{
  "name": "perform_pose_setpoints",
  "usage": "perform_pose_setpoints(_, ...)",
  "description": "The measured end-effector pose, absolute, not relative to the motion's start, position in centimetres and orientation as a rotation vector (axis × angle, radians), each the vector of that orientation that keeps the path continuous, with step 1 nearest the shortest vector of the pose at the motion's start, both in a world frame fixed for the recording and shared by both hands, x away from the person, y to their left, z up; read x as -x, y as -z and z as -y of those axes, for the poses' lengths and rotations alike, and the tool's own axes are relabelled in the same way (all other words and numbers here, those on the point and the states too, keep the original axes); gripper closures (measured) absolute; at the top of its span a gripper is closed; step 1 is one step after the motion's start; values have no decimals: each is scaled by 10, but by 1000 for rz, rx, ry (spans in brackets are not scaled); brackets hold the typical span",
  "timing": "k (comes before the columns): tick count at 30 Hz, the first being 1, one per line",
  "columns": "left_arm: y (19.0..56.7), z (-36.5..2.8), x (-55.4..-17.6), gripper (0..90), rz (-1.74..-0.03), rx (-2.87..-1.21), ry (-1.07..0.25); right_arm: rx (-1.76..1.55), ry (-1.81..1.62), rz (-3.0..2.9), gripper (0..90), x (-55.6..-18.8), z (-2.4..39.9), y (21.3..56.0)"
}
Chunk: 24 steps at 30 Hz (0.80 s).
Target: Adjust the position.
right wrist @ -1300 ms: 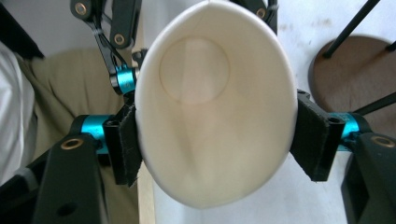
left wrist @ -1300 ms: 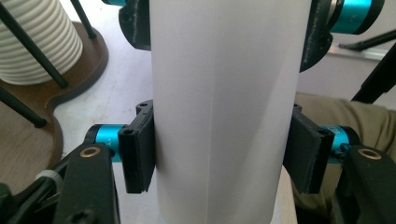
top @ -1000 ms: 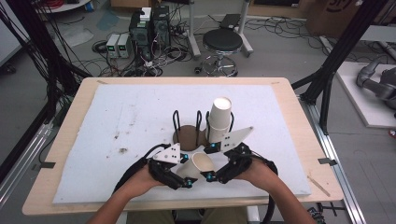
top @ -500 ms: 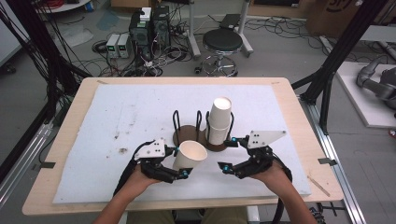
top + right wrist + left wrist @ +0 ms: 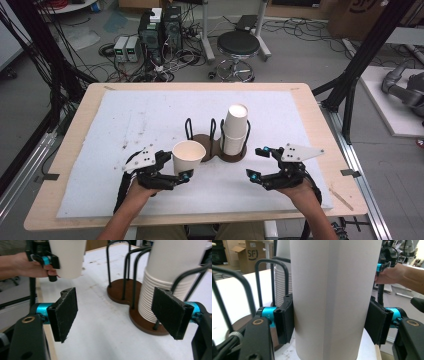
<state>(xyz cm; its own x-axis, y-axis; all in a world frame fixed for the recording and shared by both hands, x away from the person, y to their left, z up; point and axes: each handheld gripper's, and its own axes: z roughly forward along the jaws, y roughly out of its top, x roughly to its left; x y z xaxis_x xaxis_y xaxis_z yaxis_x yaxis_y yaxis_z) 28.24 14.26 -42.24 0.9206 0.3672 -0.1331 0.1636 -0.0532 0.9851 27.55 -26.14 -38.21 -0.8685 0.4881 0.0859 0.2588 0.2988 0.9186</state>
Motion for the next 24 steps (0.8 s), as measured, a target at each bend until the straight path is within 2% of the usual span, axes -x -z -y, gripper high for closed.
perform_pose_setpoints(24, 429, -185, -283, 337, -461, -1530, -313, -864, -1505, -2133, 216, -274, 303, 399)
